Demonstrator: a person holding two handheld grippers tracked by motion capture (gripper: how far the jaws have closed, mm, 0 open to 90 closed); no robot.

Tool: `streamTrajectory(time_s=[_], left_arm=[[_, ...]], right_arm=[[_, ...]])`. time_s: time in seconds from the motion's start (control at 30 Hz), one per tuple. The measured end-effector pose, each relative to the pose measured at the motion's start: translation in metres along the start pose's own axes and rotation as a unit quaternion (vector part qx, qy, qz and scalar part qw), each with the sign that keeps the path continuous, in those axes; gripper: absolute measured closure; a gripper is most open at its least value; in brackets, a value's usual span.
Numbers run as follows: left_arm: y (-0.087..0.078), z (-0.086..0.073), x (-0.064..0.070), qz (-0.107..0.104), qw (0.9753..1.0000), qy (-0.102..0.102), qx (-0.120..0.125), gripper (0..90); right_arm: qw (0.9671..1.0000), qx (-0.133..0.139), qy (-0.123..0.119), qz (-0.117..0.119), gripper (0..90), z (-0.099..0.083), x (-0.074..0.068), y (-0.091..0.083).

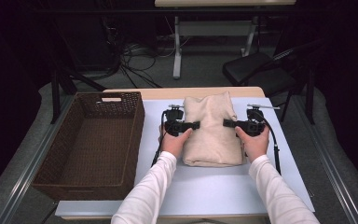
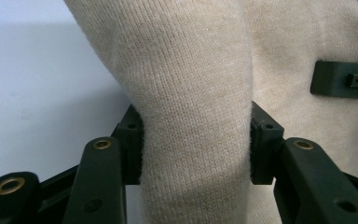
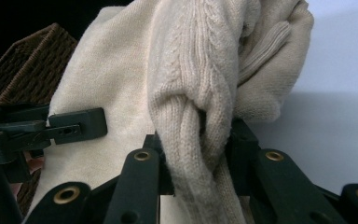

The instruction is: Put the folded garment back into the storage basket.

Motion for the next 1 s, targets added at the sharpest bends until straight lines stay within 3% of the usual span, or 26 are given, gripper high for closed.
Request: streamTrajectory(time_s=[1.0], left_arm=[[-0.026,0.035,0.012,0.000,0.9999,0.009,0.013,52.0]], right_arm=[[0.9999,0.011,0.003,0.010,70.9,0.037,-0.026,-0.016]])
Point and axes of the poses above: each handheld gripper's, and its own axes: y roughly forward along the jaws, z roughly out of its top, x roughly to its right, the point moved 10 cm from there along y, roughly forward along the jaws, and after that the axes turned 2 degrees about -y, right-handed, at the moved point
